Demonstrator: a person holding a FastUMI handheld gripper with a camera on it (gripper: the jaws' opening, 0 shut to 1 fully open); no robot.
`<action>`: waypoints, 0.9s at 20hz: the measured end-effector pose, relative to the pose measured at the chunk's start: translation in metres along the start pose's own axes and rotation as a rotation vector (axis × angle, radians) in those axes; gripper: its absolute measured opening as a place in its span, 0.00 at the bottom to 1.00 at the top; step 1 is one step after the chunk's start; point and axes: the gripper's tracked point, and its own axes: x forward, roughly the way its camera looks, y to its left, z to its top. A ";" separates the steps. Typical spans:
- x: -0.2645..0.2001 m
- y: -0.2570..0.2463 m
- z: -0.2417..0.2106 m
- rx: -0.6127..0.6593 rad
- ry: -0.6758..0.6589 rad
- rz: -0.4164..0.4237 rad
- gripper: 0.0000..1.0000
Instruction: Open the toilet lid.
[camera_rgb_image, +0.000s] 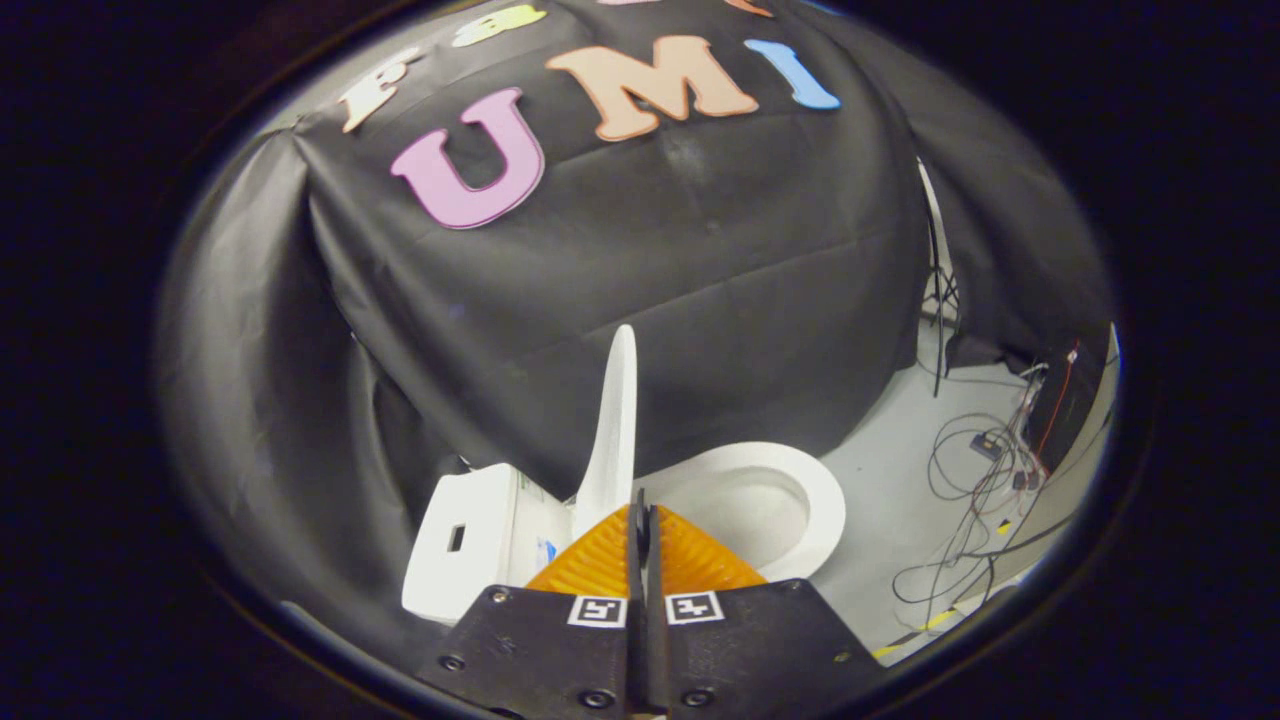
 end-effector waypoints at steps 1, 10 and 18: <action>-0.004 0.009 0.000 -0.018 -0.012 -0.016 0.00; -0.017 0.099 -0.008 -0.245 -0.102 -0.050 0.00; -0.016 0.177 -0.033 -0.358 -0.160 0.002 0.00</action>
